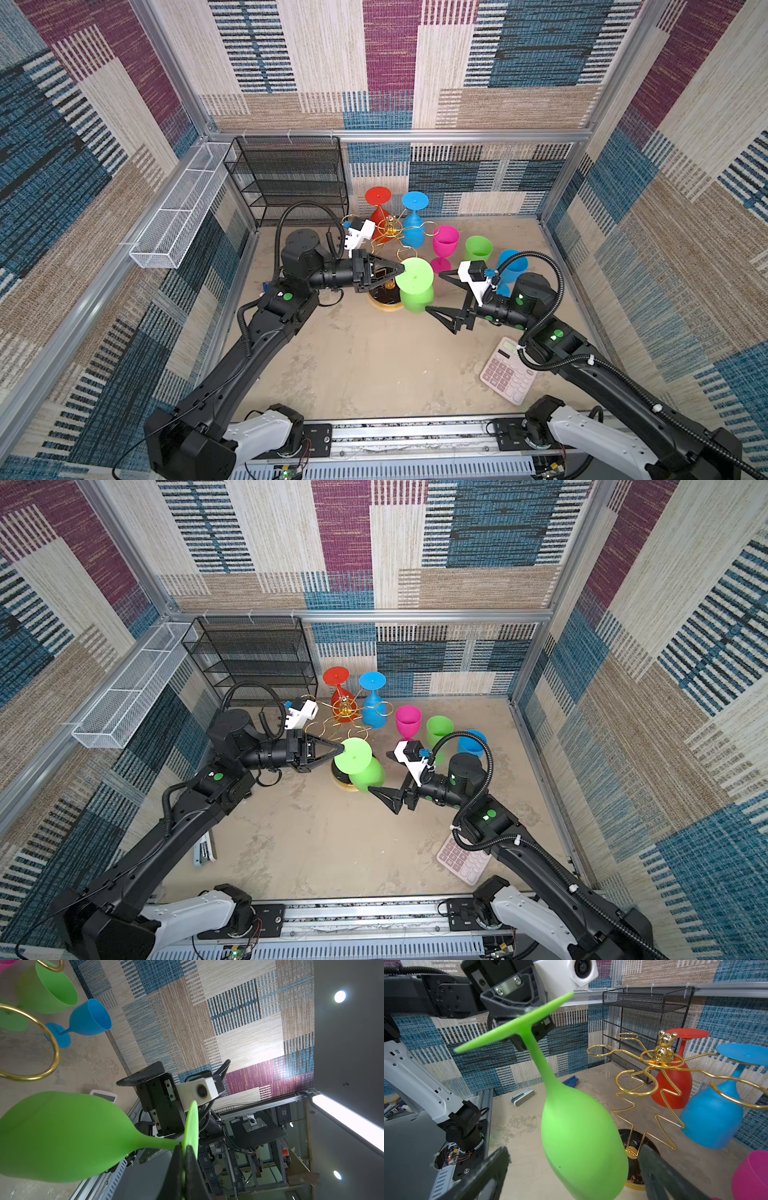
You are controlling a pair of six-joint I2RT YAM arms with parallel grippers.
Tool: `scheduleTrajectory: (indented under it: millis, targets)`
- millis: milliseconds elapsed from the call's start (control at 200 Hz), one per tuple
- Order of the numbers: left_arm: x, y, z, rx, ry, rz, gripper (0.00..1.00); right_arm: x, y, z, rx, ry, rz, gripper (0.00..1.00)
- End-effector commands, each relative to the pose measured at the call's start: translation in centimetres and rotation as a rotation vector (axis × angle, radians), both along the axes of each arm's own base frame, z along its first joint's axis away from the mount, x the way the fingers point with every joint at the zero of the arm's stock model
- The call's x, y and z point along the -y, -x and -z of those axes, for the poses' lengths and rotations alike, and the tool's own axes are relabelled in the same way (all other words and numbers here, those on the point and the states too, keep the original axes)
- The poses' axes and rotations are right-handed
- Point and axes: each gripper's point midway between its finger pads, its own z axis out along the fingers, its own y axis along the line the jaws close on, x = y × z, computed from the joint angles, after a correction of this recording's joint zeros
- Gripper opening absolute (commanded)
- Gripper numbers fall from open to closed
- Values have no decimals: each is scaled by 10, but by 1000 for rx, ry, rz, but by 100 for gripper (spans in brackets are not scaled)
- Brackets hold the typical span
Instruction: Take the wine glass off the wine glass rack
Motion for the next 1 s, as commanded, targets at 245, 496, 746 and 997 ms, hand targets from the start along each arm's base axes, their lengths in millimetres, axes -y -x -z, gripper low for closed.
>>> scheduleTrajectory:
  millis: [245,496,746,997]
  targets:
    - [9,3,-31,61,79,47,0,-2,-26,-9,96,-20,117,99]
    - [12,3,-35,38,127,77,0,0,-35,-10,116,-24,166,99]
    - [14,3,-36,39,128,85,0,0,-37,-13,124,-28,177,100]
    - [16,3,-35,33,140,98,0,1,-37,-12,119,-19,186,94]
